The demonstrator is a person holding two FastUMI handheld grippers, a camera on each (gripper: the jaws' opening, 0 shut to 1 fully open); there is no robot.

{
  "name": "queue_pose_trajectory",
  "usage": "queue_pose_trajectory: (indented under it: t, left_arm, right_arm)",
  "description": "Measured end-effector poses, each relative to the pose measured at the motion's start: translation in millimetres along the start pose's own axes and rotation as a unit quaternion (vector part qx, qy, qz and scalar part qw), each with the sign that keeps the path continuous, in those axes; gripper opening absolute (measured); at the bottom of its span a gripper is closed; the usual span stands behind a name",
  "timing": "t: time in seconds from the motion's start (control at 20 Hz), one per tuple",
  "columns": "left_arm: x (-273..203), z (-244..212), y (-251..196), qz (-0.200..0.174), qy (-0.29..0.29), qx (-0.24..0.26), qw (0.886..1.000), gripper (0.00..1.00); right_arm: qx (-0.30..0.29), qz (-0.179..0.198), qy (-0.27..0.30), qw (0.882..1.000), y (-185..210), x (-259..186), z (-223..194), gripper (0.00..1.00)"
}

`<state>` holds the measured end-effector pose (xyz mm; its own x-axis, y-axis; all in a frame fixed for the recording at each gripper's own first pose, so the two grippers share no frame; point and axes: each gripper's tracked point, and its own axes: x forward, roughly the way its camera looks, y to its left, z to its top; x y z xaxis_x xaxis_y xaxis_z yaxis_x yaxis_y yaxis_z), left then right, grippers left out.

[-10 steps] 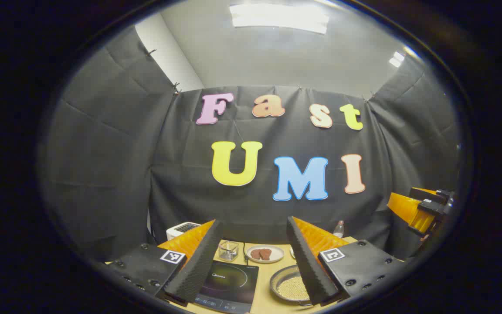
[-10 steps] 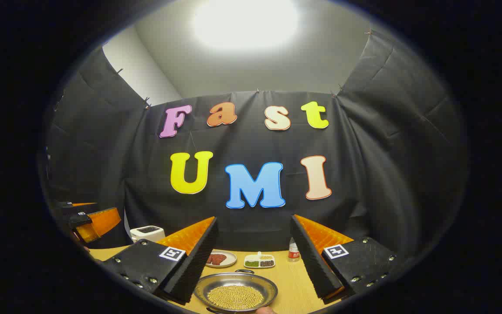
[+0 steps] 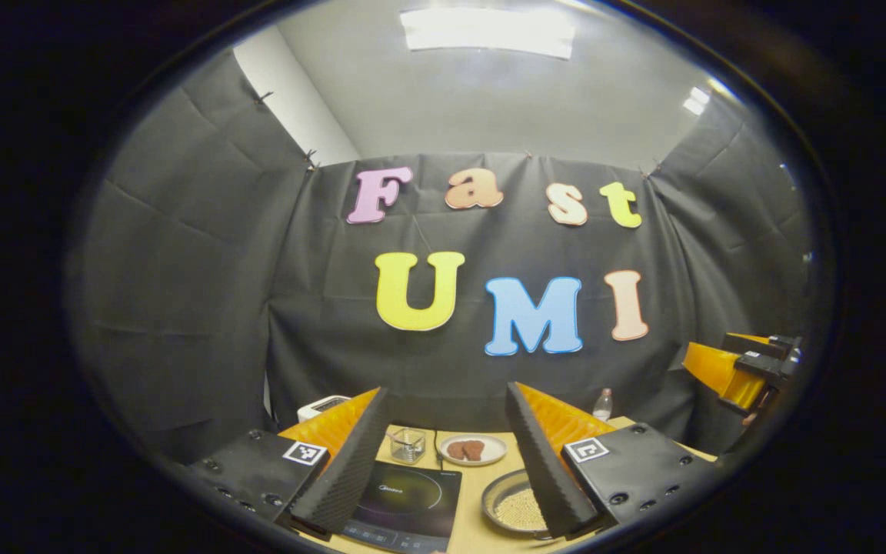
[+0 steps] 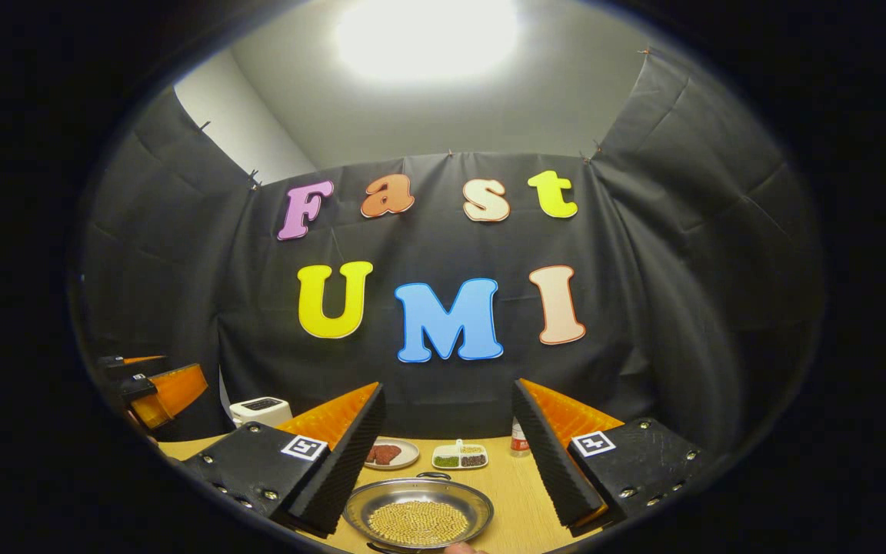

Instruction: First push the handle of the pot to place it horizontally, then grasp the pot with both hands and set it on the induction cooktop.

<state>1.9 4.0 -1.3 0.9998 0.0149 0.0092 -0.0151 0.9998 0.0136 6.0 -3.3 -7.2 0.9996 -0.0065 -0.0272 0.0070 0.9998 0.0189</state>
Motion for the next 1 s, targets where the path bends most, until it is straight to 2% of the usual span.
queue_pose_trajectory:
  t: [0.45, 0.85, 0.9, 0.95, 1.0]
  left_arm:
    - [-5, 4, 22, 0.012, -0.007, 0.001, 1.000, 0.98]
    - [-13, 5, 45, 0.027, -0.009, 0.008, 1.000, 0.99]
    - [-13, 7, 47, 0.029, -0.011, 0.010, 0.999, 0.94]
    - [-13, 9, 52, 0.032, -0.013, 0.010, 0.999, 0.99]
    - [-14, 10, 56, 0.036, -0.016, 0.009, 0.999, 0.99]
  right_arm:
    - [-0.001, 0.022, -0.003, 1.000, 20, 1, -2, 1.00]
    - [-0.008, 0.047, 0.032, 0.998, 49, 4, -26, 0.99]
    - [-0.009, 0.048, 0.041, 0.998, 52, 7, -32, 0.92]
    - [-0.008, 0.052, 0.053, 0.997, 57, 10, -37, 0.80]
    - [-0.005, 0.056, 0.068, 0.996, 63, 10, -46, 0.75]
